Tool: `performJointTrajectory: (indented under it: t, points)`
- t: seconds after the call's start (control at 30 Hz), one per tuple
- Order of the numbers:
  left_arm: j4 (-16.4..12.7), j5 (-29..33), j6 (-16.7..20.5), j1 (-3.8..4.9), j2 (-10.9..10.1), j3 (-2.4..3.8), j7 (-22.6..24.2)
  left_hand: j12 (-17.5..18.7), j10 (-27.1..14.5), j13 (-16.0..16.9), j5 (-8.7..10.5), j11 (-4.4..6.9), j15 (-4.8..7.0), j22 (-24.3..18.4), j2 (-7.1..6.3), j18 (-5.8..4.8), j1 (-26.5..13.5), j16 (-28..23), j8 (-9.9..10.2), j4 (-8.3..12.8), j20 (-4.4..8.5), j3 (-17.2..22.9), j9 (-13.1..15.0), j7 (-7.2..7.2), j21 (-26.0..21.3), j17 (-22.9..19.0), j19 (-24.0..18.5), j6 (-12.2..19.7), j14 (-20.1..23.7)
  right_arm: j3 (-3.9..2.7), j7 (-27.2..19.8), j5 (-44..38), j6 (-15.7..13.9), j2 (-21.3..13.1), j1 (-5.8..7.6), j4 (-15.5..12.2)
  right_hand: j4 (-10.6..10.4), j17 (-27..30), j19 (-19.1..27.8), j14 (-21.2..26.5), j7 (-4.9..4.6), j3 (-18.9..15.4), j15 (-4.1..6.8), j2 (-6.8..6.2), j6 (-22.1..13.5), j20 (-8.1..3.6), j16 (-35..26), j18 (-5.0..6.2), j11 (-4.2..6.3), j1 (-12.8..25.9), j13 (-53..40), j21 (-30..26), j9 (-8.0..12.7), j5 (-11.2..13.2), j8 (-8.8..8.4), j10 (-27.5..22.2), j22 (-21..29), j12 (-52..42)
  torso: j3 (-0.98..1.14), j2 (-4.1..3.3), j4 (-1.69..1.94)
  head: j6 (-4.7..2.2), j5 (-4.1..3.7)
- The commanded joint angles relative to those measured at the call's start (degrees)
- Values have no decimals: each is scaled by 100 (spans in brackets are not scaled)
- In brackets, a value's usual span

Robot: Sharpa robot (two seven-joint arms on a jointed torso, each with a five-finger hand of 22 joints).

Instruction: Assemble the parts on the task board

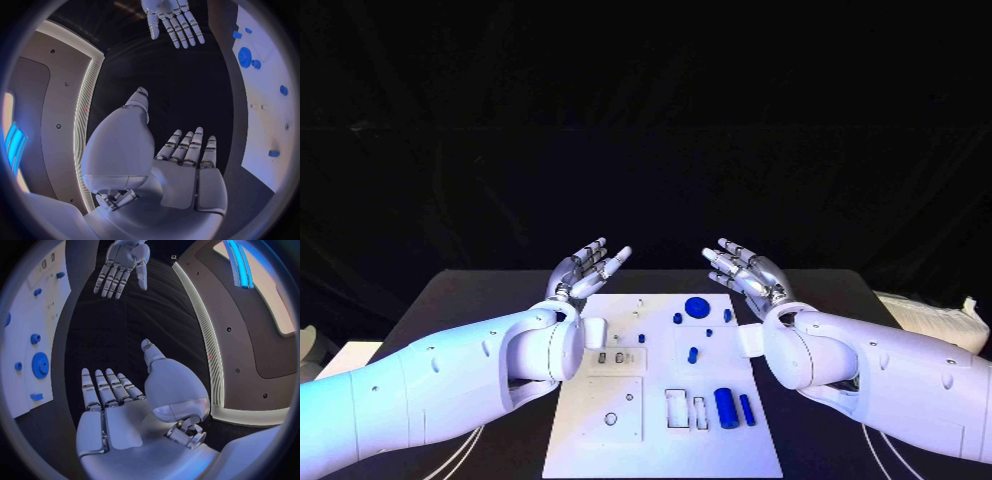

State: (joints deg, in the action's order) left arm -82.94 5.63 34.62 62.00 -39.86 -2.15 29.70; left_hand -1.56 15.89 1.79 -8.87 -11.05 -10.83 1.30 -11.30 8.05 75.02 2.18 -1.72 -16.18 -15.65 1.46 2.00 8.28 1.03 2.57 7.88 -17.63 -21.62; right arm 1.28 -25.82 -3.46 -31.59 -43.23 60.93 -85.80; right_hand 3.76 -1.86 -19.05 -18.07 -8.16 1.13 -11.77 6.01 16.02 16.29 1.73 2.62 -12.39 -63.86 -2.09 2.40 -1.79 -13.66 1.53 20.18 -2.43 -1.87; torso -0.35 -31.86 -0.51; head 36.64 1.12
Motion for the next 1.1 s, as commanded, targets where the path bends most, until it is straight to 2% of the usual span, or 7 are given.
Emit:
performJointTrajectory:
  t: [0.03,0.2,0.23,0.33,0.43,0.7,1.1]
  points:
    - [14,225,-468,17,17,2,167,-44,142,22,-45,-57,-37,16,-17,131,301,48,-46,-93,-101,31,17,478,43,26,26,-156,-169,9,235,-432,963,24,12,52,409,-103,-1153,-1140,-745,122,-115,82,743,26,192,366,-140,-667,-90,311,-81,43,136,1053,-163,-176,-1,-2,-2,0,0]
    - [14,225,-468,17,17,2,167,-197,1128,108,21,-282,-174,176,348,27,427,333,-184,-59,-111,281,96,568,318,190,861,-934,-1457,20,283,-502,1153,39,20,91,885,-205,-2356,-3159,-618,358,94,126,2365,26,536,729,16,-1156,-186,737,-211,139,393,3017,-303,-478,-1,-2,-2,0,0]
    - [11,236,-568,25,-203,3,290,-272,1546,141,36,-336,-207,286,450,-1,464,475,-264,-36,-111,334,136,554,526,256,1443,-1312,-1975,-14,116,-1394,643,-6,40,296,984,-210,-2557,-3425,-563,421,174,125,2803,9,603,788,93,-1210,-176,830,-236,131,456,3256,-325,-520,-6,-29,-22,-4,46]
    - [-30,236,-600,41,-291,2,335,-635,3275,272,67,-121,27,576,672,191,566,800,-537,93,-86,389,257,589,1172,360,3152,-2596,-2883,-32,139,-1800,553,-14,50,349,1217,-192,-2945,-3928,-458,605,339,101,3545,-111,656,798,217,-1215,-146,990,-241,135,514,3728,-342,-509,-16,-50,-29,-11,38]
    - [-99,234,-669,60,-393,3,337,-725,3760,254,70,9,200,646,763,248,610,963,-644,221,35,365,284,516,1424,416,3812,-3249,-3463,-52,183,-2246,504,-18,85,414,1289,-190,-3187,-4241,-400,786,434,51,3802,-233,656,805,313,-1193,-141,1089,-221,140,500,4030,-349,-450,-23,-92,-28,-27,21]
    - [-468,73,-1029,100,-754,8,188,-696,4529,231,63,238,480,646,888,259,663,1074,-628,447,306,319,217,346,1623,648,4662,-3858,-4333,-90,597,-3722,689,-78,321,538,1274,-242,-3688,-4957,-297,1155,665,-163,4213,-498,691,793,470,-1152,-148,1398,-213,110,438,4576,-440,-307,-6,-264,-10,-100,-5]
    - [-1503,229,-1404,253,-1382,61,-35,-541,4830,234,68,308,573,611,886,245,590,1032,-510,489,412,252,199,293,1647,893,4949,-4068,-4630,-150,2137,-7292,1119,-157,721,441,1255,-557,-4477,-6139,-66,1158,1086,-511,4749,-1003,937,768,770,-1253,-191,2766,-232,148,364,5383,-1191,-250,-27,-764,51,-246,-164]
